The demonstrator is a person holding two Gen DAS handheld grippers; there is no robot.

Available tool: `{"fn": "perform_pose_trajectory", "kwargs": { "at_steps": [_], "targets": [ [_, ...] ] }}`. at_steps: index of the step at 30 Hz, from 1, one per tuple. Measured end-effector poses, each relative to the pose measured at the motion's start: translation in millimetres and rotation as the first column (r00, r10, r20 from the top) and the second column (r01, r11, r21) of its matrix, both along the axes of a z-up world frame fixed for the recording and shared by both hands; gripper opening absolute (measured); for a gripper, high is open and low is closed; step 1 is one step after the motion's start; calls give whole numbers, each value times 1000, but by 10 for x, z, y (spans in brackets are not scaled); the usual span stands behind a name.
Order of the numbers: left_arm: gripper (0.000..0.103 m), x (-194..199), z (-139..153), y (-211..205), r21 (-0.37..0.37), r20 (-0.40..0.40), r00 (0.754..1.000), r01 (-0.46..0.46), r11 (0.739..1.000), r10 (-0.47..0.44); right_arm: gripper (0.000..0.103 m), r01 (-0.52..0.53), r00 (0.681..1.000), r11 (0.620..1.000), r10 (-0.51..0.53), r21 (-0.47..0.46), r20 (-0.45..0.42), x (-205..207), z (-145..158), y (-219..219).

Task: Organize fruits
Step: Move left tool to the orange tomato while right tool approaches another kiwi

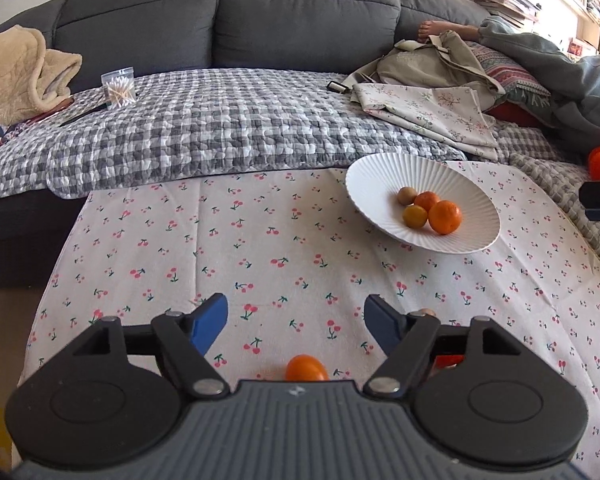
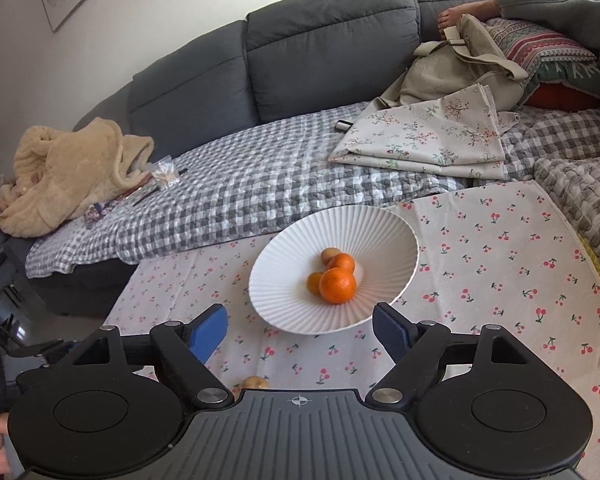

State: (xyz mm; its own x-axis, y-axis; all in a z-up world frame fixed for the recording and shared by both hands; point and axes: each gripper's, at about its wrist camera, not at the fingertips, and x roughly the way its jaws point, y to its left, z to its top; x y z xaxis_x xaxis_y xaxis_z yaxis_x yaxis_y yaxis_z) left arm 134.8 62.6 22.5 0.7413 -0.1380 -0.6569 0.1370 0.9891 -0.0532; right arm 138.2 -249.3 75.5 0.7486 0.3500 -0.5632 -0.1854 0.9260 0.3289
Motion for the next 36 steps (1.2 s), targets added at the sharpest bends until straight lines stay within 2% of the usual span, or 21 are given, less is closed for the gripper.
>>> {"fn": "perform_pose_trajectory", "kwargs": {
  "at_steps": [7, 12, 26, 36],
  "targets": [
    [85, -104, -150, -9, -5, -38, 999, -16, 1000, 15, 92, -47, 999, 999, 47, -15, -20, -243, -21, 199],
    [86, -92, -288, -20, -11, -76, 997, -18, 1000, 17, 92, -106, 993, 994, 104, -29, -59, -380, -167, 401],
    [85, 21, -554, -67, 16, -123, 992, -19, 1000, 21, 92, -236, 964, 958, 210, -161, -163, -581, -801, 1043],
    [80, 69, -602, -85, 21, -128, 992, -10, 1000, 13, 90, -254, 959, 949, 222, -189, -178, -649, -1062, 1269]
  ]
}}
